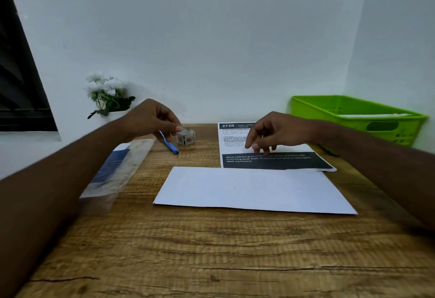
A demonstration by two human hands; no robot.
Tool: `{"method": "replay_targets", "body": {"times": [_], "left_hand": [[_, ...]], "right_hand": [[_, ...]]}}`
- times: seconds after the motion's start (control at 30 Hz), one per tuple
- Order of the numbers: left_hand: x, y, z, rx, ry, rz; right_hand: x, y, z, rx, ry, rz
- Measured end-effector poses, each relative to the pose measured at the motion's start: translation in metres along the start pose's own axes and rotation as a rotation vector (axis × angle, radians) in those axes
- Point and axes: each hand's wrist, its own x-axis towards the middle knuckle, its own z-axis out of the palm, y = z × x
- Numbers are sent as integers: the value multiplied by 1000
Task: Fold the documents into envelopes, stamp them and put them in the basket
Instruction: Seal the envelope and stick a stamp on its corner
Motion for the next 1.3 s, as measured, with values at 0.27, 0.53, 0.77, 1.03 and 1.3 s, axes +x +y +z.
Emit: {"method": "replay_targets", "body": {"times": [0.27,0.53,0.77,1.03,1.3], "left_hand": [[14,-18,31,451,189,163],[14,-13,49,814,253,11],[8,11,51,252,156,215],[-10,53,77,44,94,285],[-4,45,80,53,134,303]], "right_hand": [[5,-11,19,63,8,-67],[5,-12,25,58,72,-90],[7,-17,30,51,307,-64],[12,-26,40,151,490,-39],[10,-32,44,75,581,-122]]}}
